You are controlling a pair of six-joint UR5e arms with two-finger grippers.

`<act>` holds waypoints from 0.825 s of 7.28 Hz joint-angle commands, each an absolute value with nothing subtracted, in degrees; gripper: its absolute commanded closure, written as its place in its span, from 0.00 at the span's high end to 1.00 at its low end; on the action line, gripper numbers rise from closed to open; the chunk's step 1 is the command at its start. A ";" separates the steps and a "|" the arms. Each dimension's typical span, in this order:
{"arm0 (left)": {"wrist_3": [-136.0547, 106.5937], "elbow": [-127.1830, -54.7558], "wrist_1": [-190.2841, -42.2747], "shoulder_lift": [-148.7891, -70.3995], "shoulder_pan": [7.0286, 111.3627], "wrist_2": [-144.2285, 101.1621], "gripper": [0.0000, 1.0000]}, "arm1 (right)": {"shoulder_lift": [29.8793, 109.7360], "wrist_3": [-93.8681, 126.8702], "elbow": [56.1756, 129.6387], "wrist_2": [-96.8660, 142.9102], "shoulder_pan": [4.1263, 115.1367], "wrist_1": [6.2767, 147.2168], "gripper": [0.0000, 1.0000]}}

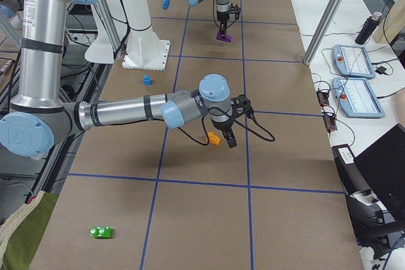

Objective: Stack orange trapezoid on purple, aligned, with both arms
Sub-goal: 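Carry the purple trapezoid with the left gripper to the table center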

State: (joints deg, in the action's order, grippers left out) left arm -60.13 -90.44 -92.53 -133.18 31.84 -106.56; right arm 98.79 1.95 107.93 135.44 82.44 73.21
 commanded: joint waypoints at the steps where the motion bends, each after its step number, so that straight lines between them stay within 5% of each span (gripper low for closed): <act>1: -63.18 -83.08 -92.63 -140.08 29.19 -105.65 0.00 | 98.79 2.02 107.93 135.44 82.44 73.21 1.00; 6: -66.89 -78.66 -92.72 -142.56 26.63 -105.64 0.00 | 98.79 1.93 107.75 135.44 82.44 73.21 1.00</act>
